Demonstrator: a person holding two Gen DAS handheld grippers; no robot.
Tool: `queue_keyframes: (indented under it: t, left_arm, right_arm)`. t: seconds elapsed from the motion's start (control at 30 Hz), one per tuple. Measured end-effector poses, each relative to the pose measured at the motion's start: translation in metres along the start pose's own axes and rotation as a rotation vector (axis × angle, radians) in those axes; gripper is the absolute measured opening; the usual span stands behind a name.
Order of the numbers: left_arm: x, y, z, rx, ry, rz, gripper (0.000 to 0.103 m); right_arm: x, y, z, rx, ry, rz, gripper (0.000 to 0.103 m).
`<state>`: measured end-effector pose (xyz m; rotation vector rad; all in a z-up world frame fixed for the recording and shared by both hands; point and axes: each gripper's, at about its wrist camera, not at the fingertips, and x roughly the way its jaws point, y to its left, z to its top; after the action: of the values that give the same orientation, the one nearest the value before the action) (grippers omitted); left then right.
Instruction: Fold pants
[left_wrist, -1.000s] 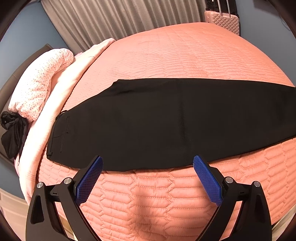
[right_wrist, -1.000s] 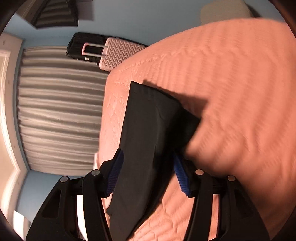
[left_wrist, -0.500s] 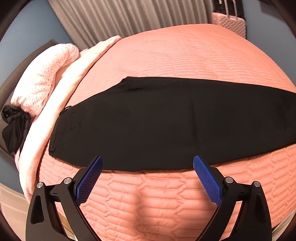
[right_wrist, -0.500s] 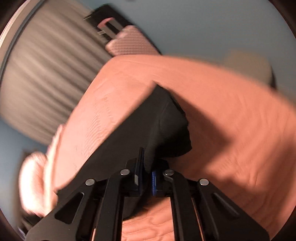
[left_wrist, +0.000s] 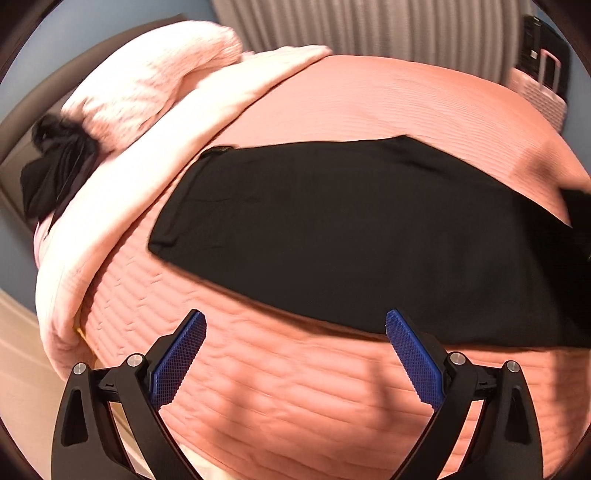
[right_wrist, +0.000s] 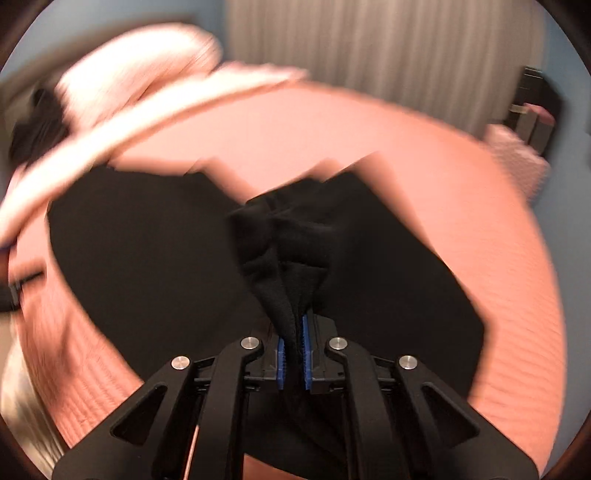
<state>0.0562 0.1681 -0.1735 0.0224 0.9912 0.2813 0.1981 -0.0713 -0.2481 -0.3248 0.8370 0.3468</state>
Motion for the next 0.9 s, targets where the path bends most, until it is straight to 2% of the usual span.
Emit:
queue_keyframes:
  t: [0.03,0.1,0.17,0.43,0.53,0.57,0.6,0.63,0.67,0.73,0.8,0.9]
  left_arm:
    - [0.006,0.009,0.001,-0.008,0.01,0.002,0.097]
    - [0.019,0.025,0.001,-0.017,0.035,0.007,0.097]
    - [0.028,0.041,0.001,-0.033,0.038,0.001,0.097]
    - [0.06,0.069,0.009,-0.106,0.065,-0.032,0.097]
    - [0.061,0.075,0.009,-0.115,0.065,-0.044,0.097]
    - [0.06,0.075,0.008,-0.115,0.063,-0.044,0.097]
    - [0.059,0.076,0.007,-0.115,0.059,-0.045,0.097]
    - [0.059,0.077,0.007,-0.114,0.057,-0.045,0.097]
    - [0.059,0.078,0.006,-0.114,0.058,-0.044,0.097]
    - [0.06,0.077,0.003,-0.122,0.064,-0.05,0.097]
    - [0.061,0.076,0.002,-0.132,0.071,-0.058,0.097]
    - [0.059,0.071,0.002,-0.132,0.073,-0.068,0.097]
  right_arm:
    - [0.02,0.015,-0.006,-0.038,0.059,0.021,0.006]
    - [0.021,0.043,-0.017,-0.149,-0.01,-0.099,0.009]
    - [0.019,0.053,-0.018,-0.224,-0.007,-0.141,0.01]
    - [0.013,0.062,-0.015,-0.29,0.016,-0.143,0.014]
    - [-0.006,0.059,-0.022,-0.269,0.013,-0.07,0.042]
    - [-0.02,0.058,-0.025,-0.248,-0.006,-0.018,0.066]
    - [-0.035,0.062,-0.027,-0.223,-0.042,0.035,0.082]
    - [-0.048,0.06,-0.03,-0.199,-0.077,0.076,0.086]
    - [-0.06,0.055,-0.032,-0.165,-0.113,0.099,0.087]
    - [-0.061,0.046,-0.027,-0.086,-0.11,0.093,0.087]
    - [-0.051,0.036,-0.019,-0.017,-0.094,0.099,0.064]
    - [-0.026,0.032,-0.004,0.004,-0.043,0.157,0.053]
